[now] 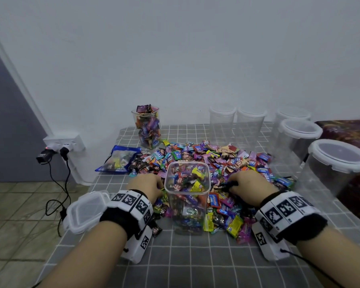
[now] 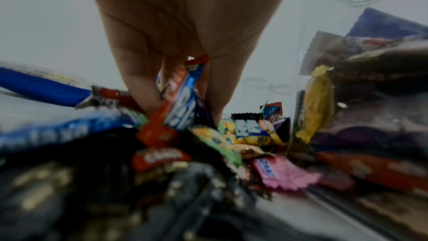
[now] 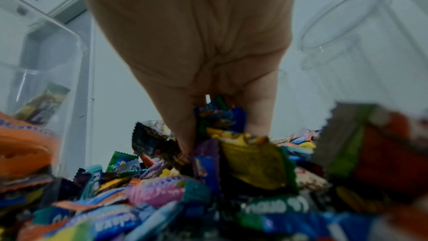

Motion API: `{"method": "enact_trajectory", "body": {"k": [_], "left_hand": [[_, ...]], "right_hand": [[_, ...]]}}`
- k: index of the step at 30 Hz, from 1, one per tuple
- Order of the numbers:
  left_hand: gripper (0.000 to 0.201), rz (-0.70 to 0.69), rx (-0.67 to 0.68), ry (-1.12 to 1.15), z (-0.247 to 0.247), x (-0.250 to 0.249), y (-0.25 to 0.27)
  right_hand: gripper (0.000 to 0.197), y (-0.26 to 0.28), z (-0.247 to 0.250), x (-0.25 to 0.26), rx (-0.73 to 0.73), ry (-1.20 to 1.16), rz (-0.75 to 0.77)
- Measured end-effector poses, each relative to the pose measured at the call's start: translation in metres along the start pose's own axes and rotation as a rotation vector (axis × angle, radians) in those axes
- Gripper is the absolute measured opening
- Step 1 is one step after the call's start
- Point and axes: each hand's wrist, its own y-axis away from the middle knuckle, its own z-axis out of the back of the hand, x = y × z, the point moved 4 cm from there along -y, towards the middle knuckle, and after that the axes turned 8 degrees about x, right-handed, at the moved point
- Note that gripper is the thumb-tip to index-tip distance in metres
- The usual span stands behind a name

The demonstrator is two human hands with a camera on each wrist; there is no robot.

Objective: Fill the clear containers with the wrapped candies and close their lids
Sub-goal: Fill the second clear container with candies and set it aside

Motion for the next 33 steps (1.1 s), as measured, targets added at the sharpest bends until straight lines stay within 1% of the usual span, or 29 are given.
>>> {"method": "enact_trajectory", "body": {"k": [6, 10, 19, 23, 27, 33], "left_hand": [[0.018, 0.015, -0.111, 0.069, 0.002, 0.004, 0.001], [0.021, 0.015, -0.181, 0.139, 0.006, 0.007, 0.005], [0.02, -0.006, -0.3, 0.248, 0.013, 0.004, 0.015], [0.017, -0.021, -0.342, 0.294, 0.013, 0.006, 0.017], [0.018, -0.038, -0.357, 0.328, 0.014, 0.004, 0.018], [0.018, -0.049, -0.372, 0.34, 0.015, 0.003, 0.021]], "right_hand": [[0.026, 0.004, 0.005, -0.002, -0.118, -0.095, 0.001], [0.025, 0.009, 0.009, -0.004, -0.176, -0.2, 0.003], [0.023, 0.017, 0.025, 0.0, -0.255, -0.376, 0.096], [0.017, 0.023, 0.033, 0.005, -0.298, -0.466, 0.141], [0.018, 0.033, 0.046, 0.02, -0.399, -0.54, 0.228], [0.024, 0.057, 0.062, 0.059, -0.56, -0.591, 0.459]]}}
